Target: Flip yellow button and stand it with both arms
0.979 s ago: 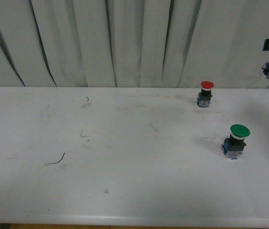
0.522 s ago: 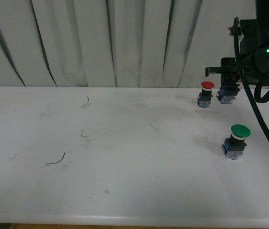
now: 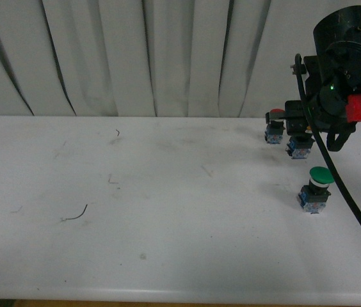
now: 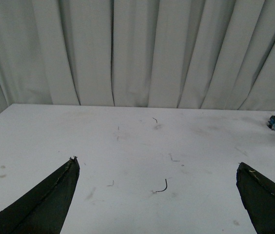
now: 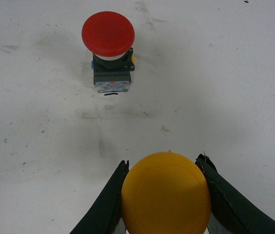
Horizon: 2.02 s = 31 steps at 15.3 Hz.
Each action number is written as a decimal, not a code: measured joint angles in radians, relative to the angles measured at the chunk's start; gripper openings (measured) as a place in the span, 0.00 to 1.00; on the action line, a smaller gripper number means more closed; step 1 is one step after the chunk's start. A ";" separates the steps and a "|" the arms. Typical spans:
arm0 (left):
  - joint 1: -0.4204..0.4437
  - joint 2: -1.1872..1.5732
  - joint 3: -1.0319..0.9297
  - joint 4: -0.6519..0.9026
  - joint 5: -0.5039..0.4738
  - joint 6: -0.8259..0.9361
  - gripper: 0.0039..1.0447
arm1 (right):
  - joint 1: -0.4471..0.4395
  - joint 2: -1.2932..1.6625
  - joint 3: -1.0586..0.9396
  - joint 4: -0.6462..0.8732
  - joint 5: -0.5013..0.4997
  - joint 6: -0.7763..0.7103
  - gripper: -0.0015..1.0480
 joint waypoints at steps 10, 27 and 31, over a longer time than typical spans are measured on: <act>0.000 0.000 0.000 0.000 0.000 0.000 0.94 | 0.021 0.057 0.004 0.017 0.023 0.053 0.35; 0.000 0.000 0.000 0.000 0.000 0.000 0.94 | 0.019 0.067 -0.006 0.029 0.078 0.021 0.96; 0.000 0.000 0.000 0.000 0.000 0.000 0.94 | 0.012 0.060 -0.031 0.064 0.054 0.035 0.94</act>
